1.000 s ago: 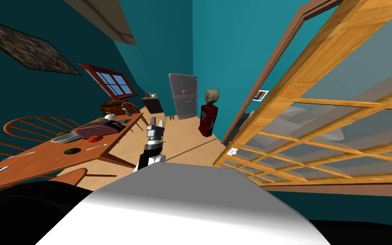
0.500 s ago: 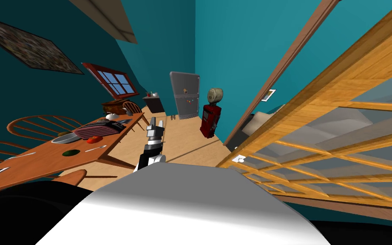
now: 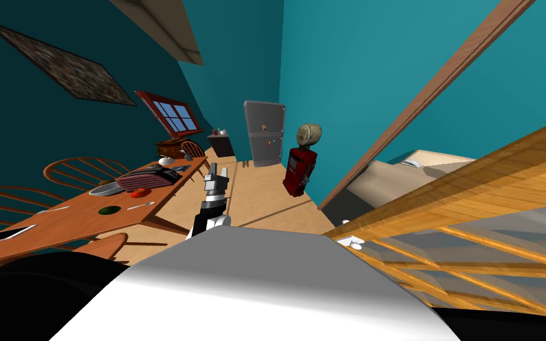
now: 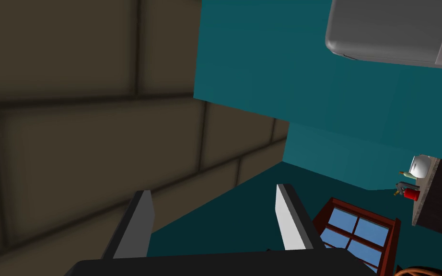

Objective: Pull the door open

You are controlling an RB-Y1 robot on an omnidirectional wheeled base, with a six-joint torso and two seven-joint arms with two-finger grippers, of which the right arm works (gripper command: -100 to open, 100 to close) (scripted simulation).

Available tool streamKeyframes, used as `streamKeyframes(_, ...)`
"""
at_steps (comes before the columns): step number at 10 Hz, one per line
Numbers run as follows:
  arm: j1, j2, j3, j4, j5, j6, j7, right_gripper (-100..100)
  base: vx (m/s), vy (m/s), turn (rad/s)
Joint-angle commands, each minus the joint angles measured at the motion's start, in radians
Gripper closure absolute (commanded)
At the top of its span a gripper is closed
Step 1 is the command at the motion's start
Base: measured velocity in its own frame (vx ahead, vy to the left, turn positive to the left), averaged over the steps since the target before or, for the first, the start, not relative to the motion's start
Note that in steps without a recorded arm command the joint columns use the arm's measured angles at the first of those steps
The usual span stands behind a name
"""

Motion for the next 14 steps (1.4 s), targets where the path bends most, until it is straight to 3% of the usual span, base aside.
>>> streamKeyframes(1,0.005,0.011,-0.022,-0.029,0.011,0.023,0.009,-100,0.153,0.041,0.135)
streamKeyframes(2,0.006,0.015,-0.027,-0.035,0.014,0.027,0.011,-100,0.092,0.017,0.050)
streamKeyframes(5,0.030,0.049,-0.090,-0.090,0.044,0.070,0.031,-100,0.066,-0.009,0.154)
streamKeyframes(14,0.134,0.115,-0.255,-0.215,0.123,0.149,0.088,-100,-0.009,-0.051,0.112)
